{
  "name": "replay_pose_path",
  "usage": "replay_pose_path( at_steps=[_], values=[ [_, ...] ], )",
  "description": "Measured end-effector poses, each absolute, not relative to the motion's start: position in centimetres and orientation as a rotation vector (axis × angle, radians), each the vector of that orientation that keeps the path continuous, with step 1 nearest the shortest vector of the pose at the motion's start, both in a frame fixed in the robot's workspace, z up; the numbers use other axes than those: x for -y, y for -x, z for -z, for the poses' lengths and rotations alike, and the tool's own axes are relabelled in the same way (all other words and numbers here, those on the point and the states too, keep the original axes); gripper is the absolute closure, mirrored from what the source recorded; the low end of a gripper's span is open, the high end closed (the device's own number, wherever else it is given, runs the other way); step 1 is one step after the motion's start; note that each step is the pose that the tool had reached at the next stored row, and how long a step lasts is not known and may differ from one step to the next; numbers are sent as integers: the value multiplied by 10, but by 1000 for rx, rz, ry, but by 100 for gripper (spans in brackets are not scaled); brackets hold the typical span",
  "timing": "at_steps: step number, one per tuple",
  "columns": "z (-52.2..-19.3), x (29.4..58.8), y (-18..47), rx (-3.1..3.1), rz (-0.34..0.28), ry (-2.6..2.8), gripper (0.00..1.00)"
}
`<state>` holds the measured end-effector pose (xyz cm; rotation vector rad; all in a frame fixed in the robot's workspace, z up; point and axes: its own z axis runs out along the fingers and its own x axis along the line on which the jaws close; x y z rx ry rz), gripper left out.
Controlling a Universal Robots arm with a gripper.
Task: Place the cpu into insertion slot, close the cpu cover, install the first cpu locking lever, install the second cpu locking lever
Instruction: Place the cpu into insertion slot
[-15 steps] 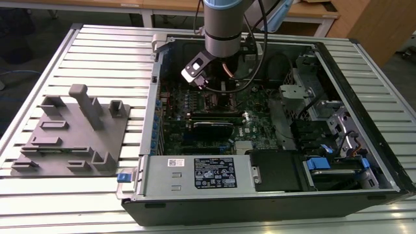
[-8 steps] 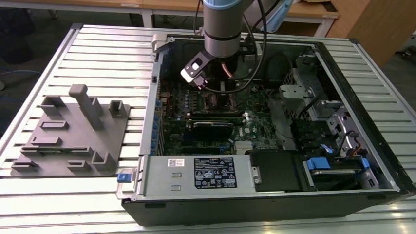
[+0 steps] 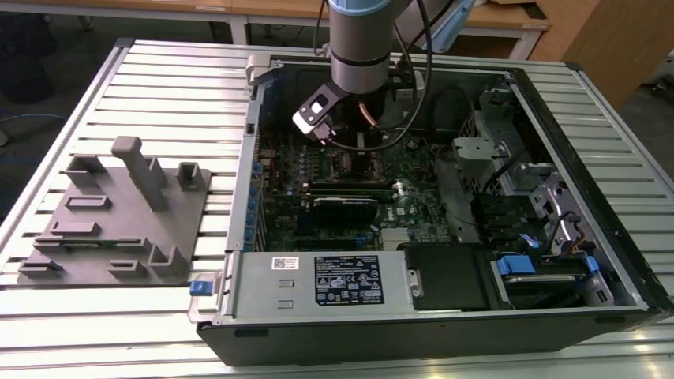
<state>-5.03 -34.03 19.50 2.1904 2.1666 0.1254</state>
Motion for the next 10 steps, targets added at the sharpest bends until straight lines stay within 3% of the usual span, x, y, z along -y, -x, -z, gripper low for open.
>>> replay_pose_path(
  at_steps=[10],
  values=[
    [-195,340,50,-2174,-126,-2184,46]
  ],
)
